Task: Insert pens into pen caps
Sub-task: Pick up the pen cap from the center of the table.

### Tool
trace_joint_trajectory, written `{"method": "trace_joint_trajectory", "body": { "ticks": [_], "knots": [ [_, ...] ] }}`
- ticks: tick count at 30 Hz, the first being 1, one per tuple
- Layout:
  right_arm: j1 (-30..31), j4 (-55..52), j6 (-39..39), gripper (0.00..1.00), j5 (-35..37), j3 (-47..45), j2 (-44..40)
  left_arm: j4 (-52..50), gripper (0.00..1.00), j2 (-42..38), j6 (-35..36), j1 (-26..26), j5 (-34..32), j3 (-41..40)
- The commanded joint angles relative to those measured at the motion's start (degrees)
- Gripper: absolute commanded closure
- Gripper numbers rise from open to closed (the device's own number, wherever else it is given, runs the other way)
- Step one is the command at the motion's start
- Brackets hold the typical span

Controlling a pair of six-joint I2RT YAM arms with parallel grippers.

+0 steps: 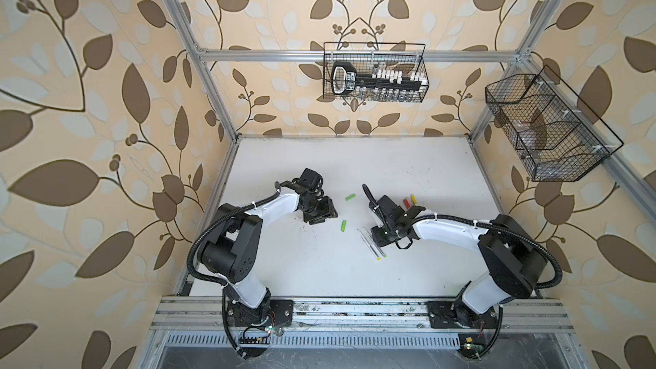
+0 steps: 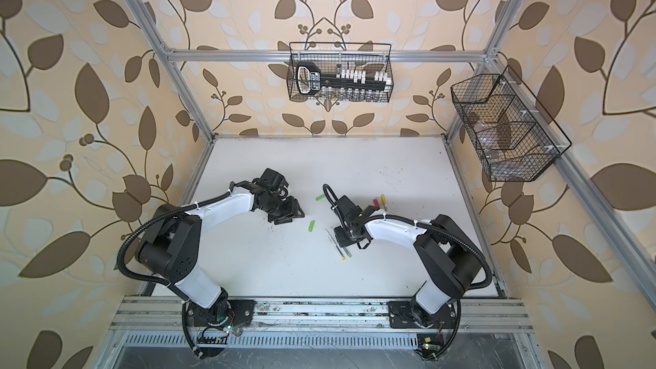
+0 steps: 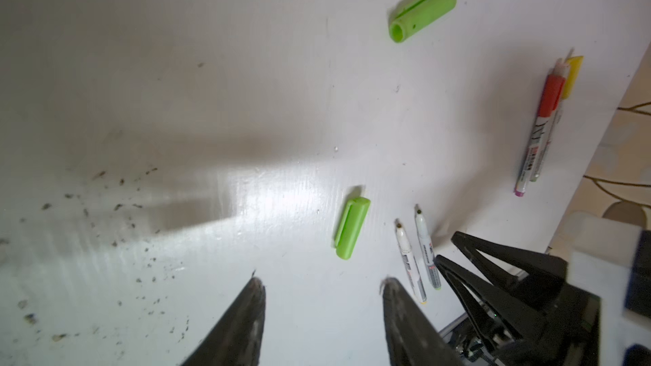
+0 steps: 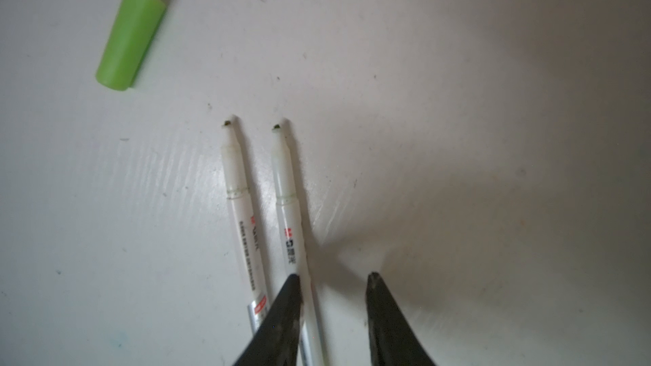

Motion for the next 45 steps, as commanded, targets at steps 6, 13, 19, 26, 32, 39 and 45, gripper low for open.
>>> {"method": "trace_joint_trajectory", "body": {
  "ticks": [6,13,19,26,32,39,45],
  "knots": [
    [1.29,0.38,-0.73,0.66,1.05,-0.91,-1.47,-3.94,0.5,4.82,2.44,-4.3,-3.38,5.63],
    [2.54,0.3,-0.88,0.66,0.82,-0.47,-1.34,-7.05,0.57,8.06,3.58,-6.34,-6.83,8.7],
    [2.84,0.24,-0.58,0.67,1.34,-0.67,0.04,-8.53,0.61,10.96,4.0,-8.14,-9.64,11.33],
    [2.89,-1.67,-0.18,0.73,3.07,-0.78,0.5,-10.89,0.64,14.62,4.55,-10.66,-12.51,15.26],
    [2.99,-2.5,-0.09,0.77,3.59,-0.88,0.68,-13.39,0.74,16.87,4.45,-12.03,-15.36,17.09],
    [4.07,-3.48,-0.36,0.78,4.2,0.49,2.2,-15.15,0.83,18.34,3.96,-12.62,-18.26,16.78],
    [4.68,-4.02,-0.28,0.8,4.63,1.72,4.1,-12.16,0.94,16.3,3.85,-12.59,-15.69,14.87]
  ]
}}
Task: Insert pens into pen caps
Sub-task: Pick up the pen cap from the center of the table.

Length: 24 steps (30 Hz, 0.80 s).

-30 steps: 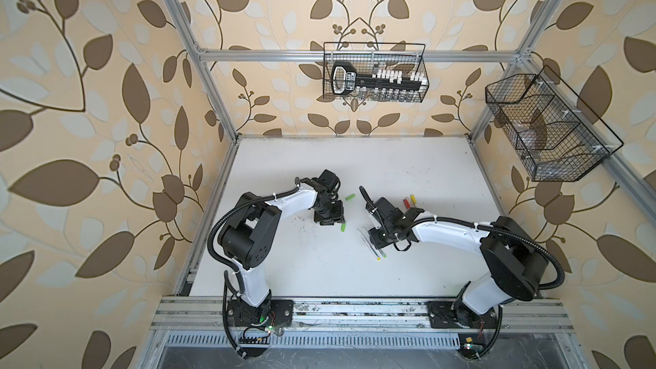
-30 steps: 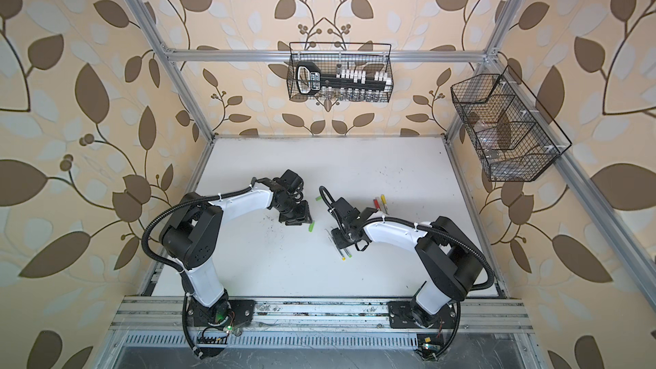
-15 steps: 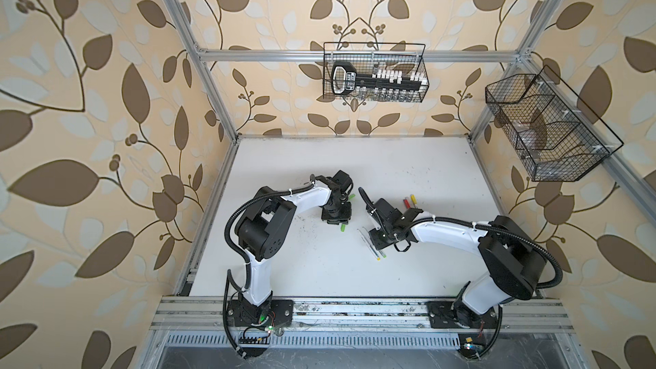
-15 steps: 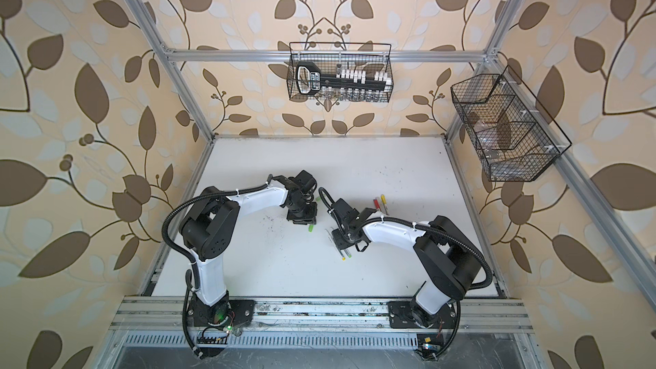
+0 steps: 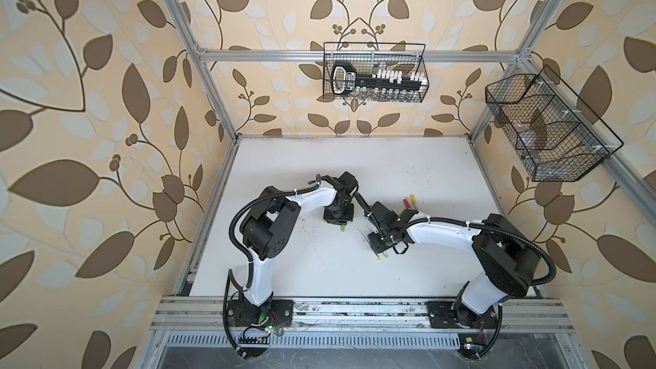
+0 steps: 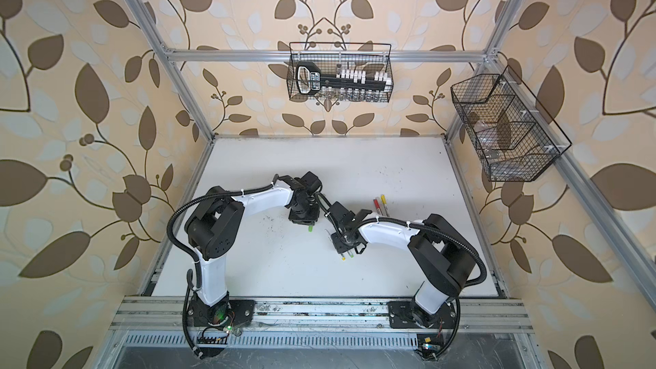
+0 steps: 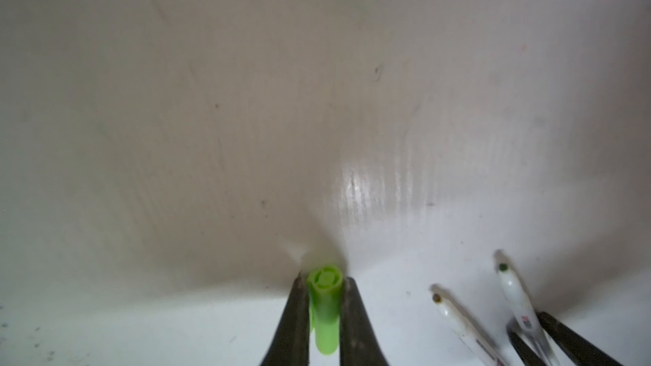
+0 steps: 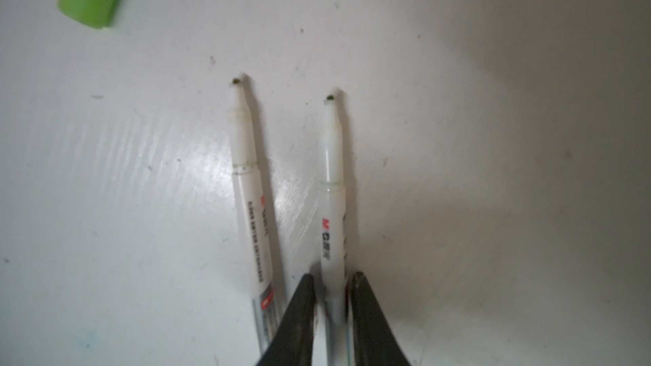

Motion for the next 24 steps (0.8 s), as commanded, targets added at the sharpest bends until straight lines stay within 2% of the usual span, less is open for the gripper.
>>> {"method": "trace_joint_trajectory", "body": {
  "ticks": [1,8,19,24],
  "knots": [
    [0.32,-1.67,0.06,0.83,0.85,0.72,1.79,0.21,0.95,-0.93,0.18,-0.27,0.35,-2.39],
    [-0.1,-0.91,-0.21,0.93,0.96,0.57,-0.13,9.85,0.96,-7.72,-1.67,4.11,12.05,-9.97],
    [-0.48,1.48,-5.45,0.95,-0.36,1.14,-6.4,21.04,0.96,-19.8,-4.11,13.66,27.29,-20.28],
    [2.3,4.84,-8.65,0.96,-2.66,1.03,-9.85,28.09,0.95,-24.64,-6.59,16.48,33.12,-24.75]
  ]
}}
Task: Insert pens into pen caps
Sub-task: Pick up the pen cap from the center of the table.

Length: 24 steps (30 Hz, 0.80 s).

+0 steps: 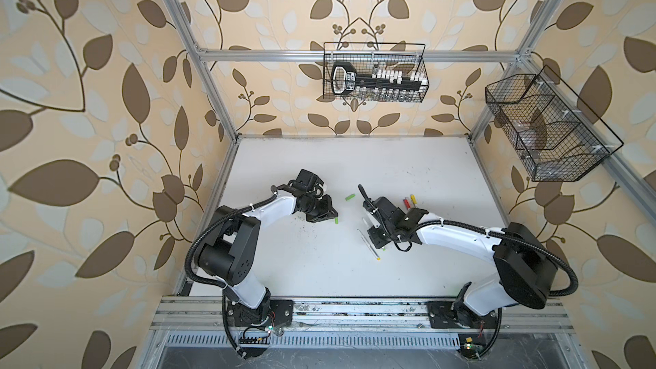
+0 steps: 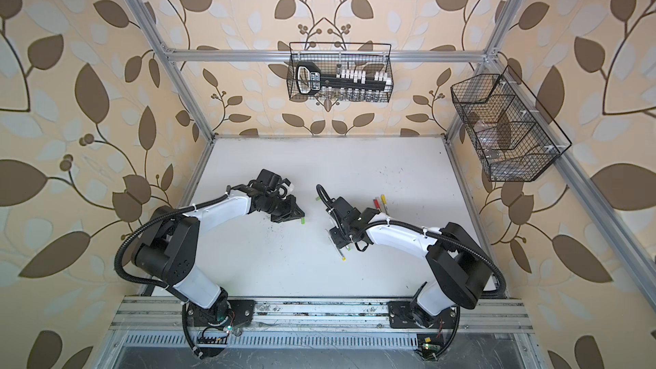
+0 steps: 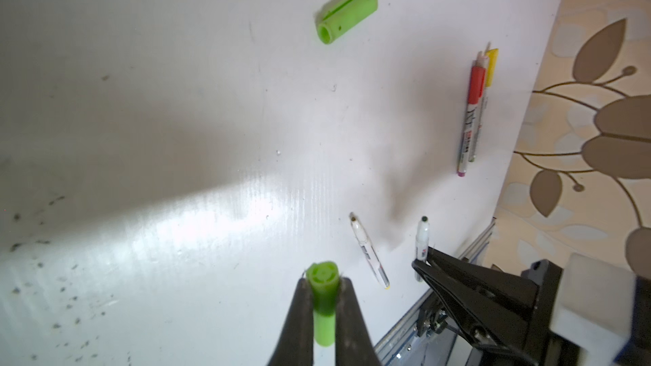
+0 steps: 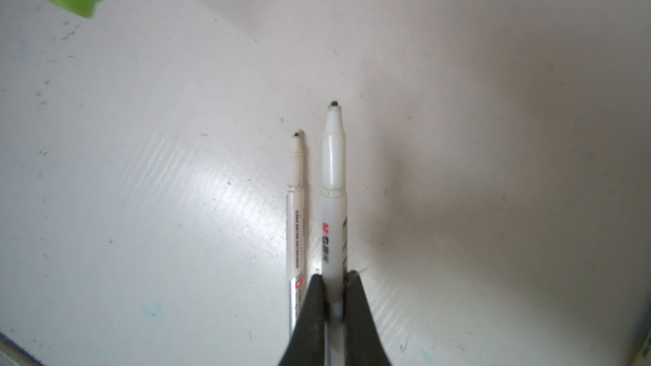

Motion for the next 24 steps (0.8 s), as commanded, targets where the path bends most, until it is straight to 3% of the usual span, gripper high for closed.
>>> {"method": "trace_joint_trajectory", "body": {
  "ticks": [1,10,24],
  "knots": [
    [2.53,3.65,-3.63,0.96,-2.77,0.83,-2.74,7.49,0.95,-4.95,-2.44,1.44,7.23,-2.7],
    [6.73,13.48,-2.28,0.99,-2.84,-0.7,-4.97,24.01,0.96,-14.59,-6.18,4.17,14.34,-10.94],
    [7.48,17.17,-0.9,0.99,-3.9,-1.17,-5.12,26.58,0.99,-18.31,-6.76,4.17,14.06,-12.28]
  ]
}}
